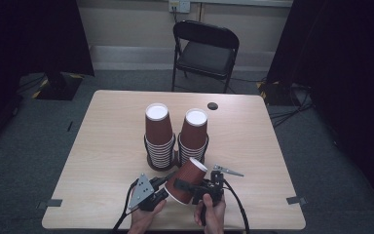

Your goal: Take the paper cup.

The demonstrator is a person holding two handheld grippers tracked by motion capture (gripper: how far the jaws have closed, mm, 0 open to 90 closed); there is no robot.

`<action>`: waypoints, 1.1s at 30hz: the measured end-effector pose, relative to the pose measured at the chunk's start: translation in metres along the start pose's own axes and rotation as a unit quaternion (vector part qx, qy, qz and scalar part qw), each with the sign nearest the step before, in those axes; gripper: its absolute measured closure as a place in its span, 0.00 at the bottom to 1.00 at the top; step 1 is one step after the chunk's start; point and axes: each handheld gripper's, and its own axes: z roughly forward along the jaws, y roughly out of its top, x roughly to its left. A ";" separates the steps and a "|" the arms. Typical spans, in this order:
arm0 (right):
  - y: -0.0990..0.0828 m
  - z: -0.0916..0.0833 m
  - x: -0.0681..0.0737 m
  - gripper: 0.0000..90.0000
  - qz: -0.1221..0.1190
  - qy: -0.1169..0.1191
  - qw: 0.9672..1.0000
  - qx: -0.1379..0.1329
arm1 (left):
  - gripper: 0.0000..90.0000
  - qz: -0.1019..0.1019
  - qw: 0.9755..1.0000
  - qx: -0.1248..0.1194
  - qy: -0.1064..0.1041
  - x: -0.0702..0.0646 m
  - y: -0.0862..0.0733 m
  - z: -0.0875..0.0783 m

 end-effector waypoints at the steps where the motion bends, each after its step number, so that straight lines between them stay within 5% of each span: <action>1: 0.000 0.000 0.000 0.11 -0.001 -0.002 1.000 0.000 | 0.95 -0.002 1.000 0.002 -0.003 0.000 0.000 0.000; 23: 0.017 -0.010 0.003 0.11 -0.024 -0.042 0.998 -0.032 | 0.96 -0.030 0.999 0.016 -0.024 0.002 0.001 -0.002; 28: 0.022 -0.016 0.001 0.13 -0.048 -0.068 0.996 -0.042 | 0.95 -0.033 0.998 0.050 -0.027 0.004 0.004 -0.002; 33: 0.023 -0.019 0.003 0.11 -0.092 -0.081 0.991 -0.049 | 0.95 -0.030 0.997 0.055 -0.032 0.003 0.004 -0.003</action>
